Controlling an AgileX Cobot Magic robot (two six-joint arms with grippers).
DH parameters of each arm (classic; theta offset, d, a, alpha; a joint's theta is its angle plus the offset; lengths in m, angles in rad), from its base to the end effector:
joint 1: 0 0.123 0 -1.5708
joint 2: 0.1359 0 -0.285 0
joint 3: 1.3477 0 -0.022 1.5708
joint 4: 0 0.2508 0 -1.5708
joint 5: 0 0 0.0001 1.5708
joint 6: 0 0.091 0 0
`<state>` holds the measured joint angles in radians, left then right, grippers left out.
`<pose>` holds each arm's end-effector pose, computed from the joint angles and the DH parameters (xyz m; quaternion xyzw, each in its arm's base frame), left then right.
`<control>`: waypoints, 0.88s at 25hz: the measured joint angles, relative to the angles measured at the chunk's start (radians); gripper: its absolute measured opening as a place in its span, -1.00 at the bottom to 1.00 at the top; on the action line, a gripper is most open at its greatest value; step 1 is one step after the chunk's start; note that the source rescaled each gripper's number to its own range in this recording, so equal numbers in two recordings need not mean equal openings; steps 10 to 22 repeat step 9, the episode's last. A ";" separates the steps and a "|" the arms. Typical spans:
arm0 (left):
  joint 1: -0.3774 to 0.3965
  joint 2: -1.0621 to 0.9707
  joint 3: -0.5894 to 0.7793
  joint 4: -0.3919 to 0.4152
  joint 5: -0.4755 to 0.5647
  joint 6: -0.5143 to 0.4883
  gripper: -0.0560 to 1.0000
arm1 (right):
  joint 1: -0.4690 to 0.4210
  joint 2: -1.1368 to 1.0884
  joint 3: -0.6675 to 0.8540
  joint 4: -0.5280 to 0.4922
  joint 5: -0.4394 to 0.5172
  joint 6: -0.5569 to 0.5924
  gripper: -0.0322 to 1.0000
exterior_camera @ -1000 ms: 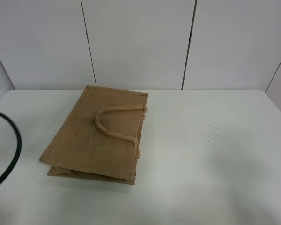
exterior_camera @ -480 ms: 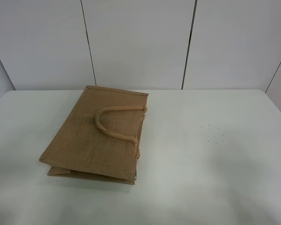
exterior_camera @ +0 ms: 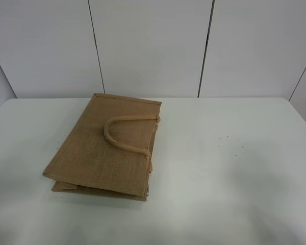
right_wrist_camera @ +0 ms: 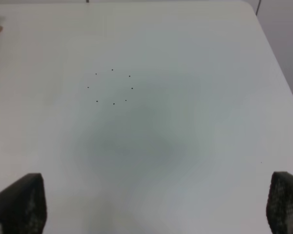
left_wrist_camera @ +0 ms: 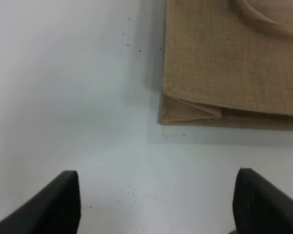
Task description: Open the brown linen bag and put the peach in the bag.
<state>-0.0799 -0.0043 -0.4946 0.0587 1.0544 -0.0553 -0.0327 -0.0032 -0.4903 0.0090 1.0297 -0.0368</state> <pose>-0.0043 0.0050 0.2764 0.0095 0.8515 -0.0061 0.5243 -0.0029 0.0008 0.2771 -0.0018 0.8468 -0.0140 0.5318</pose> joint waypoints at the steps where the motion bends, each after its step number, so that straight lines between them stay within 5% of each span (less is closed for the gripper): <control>1: 0.000 0.000 0.000 0.000 0.000 0.000 0.92 | 0.000 0.000 0.000 0.000 0.000 0.000 1.00; 22: 0.000 0.000 0.000 0.000 0.000 0.000 0.92 | 0.000 0.000 0.000 0.001 0.000 0.000 1.00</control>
